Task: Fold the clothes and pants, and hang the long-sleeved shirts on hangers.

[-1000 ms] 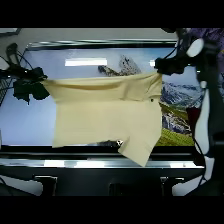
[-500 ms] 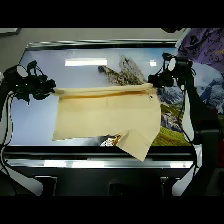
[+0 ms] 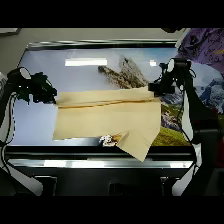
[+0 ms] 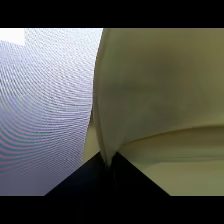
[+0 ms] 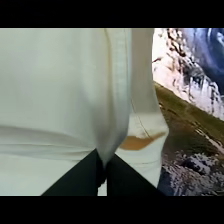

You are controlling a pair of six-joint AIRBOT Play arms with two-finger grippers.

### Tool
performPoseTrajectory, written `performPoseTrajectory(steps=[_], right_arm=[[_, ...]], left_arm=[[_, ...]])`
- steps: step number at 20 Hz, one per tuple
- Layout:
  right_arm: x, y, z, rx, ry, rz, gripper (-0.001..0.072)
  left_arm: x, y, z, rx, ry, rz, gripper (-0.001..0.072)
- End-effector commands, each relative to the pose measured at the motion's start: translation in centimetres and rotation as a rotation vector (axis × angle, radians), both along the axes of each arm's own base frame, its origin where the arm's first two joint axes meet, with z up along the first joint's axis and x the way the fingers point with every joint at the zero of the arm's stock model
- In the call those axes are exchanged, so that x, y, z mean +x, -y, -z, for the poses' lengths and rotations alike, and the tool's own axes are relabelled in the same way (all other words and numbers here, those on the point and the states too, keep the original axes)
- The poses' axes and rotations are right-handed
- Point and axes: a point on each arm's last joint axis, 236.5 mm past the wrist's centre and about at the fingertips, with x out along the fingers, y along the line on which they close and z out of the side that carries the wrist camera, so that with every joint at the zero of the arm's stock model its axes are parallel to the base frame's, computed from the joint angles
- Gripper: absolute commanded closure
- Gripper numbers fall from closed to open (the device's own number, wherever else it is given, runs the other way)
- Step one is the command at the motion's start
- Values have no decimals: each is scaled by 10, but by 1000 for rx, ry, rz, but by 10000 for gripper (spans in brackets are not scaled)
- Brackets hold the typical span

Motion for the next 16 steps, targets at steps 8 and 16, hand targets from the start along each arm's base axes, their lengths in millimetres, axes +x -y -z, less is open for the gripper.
performPoseTrajectory(steps=[8, 16], right_arm=[[-24, -2, 26, 5, -140, -8, 677], [-22, 1, -24, 112, -54, -6, 204]], left_arm=[[-30, 14, 37, -23, -186, 22, 688], [-11, -21, -23, 85, -47, -23, 37]])
